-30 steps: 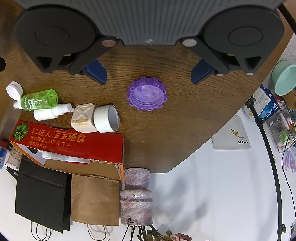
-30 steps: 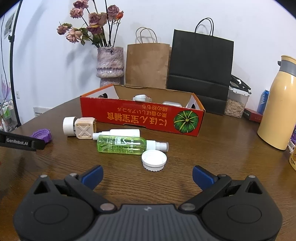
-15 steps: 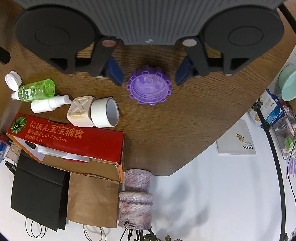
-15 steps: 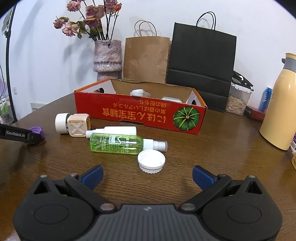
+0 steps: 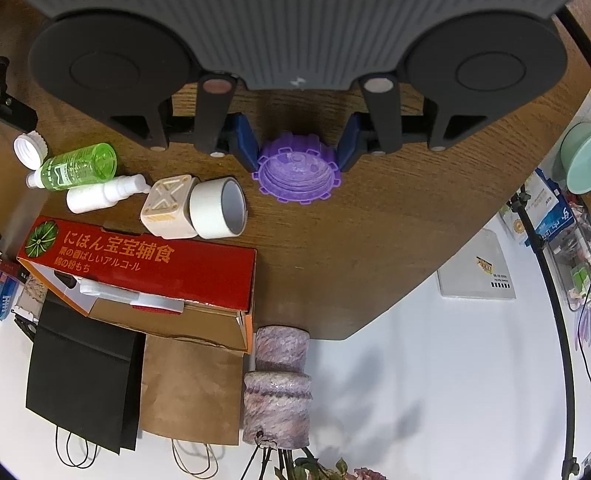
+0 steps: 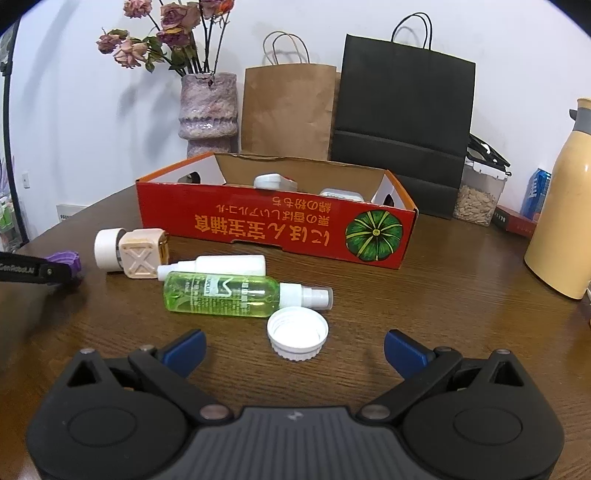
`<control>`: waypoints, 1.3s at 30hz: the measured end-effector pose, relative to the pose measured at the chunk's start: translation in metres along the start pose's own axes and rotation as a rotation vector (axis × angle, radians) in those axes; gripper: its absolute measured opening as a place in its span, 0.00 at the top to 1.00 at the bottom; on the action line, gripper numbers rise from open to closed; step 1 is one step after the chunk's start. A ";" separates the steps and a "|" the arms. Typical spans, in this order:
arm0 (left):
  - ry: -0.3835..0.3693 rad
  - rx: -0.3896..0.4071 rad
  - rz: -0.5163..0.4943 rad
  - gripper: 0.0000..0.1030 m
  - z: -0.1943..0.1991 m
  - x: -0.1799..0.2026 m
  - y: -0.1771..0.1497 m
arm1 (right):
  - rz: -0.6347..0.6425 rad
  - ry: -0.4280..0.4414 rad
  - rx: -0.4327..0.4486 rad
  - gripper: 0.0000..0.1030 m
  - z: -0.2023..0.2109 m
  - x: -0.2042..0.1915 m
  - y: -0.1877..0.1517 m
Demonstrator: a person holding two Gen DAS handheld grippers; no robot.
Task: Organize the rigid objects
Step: 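Close the left tool on the purple cap while the right tool closes on the white cap, then carry the purple cap with the left tool while the right tool carries the white cap over the box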
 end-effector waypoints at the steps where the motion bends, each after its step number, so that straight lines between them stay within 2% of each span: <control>1: 0.001 0.003 -0.001 0.54 0.000 0.000 0.001 | -0.004 -0.001 -0.003 0.00 -0.002 0.001 0.001; 9: 0.000 0.018 -0.009 0.54 0.001 0.002 0.004 | -0.022 -0.012 -0.038 0.02 -0.020 0.004 0.004; 12: 0.002 0.026 -0.008 0.54 0.002 0.003 0.005 | -0.025 -0.009 -0.050 0.07 -0.025 0.004 0.004; 18: -0.002 0.035 -0.010 0.54 0.003 0.005 0.006 | -0.035 0.005 -0.064 0.12 -0.029 0.004 0.005; 23: -0.004 0.043 -0.015 0.54 0.005 0.008 0.006 | -0.038 0.020 -0.074 0.29 -0.030 0.005 0.004; 25: -0.004 0.045 -0.016 0.54 0.005 0.009 0.006 | -0.041 0.026 -0.076 0.41 -0.030 0.005 0.003; 26: -0.004 0.046 -0.017 0.54 0.005 0.009 0.006 | -0.045 0.033 -0.075 0.43 -0.029 0.004 0.003; 28: -0.005 0.049 -0.018 0.54 0.006 0.010 0.006 | -0.041 0.040 -0.071 0.61 -0.028 0.003 0.003; 39: -0.010 0.067 -0.029 0.54 0.014 0.021 0.007 | 0.001 0.054 0.001 0.62 -0.013 -0.007 0.006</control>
Point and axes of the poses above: each gripper's, at about its wrist camera, not at the fingertips, and z roughly against the way its jaws point, x to its right, y to its top, the point moved 6 cm from there along -z, roughly the way its jaws point, and after that the axes turned 7 degrees about -z, right-handed, at the moved point
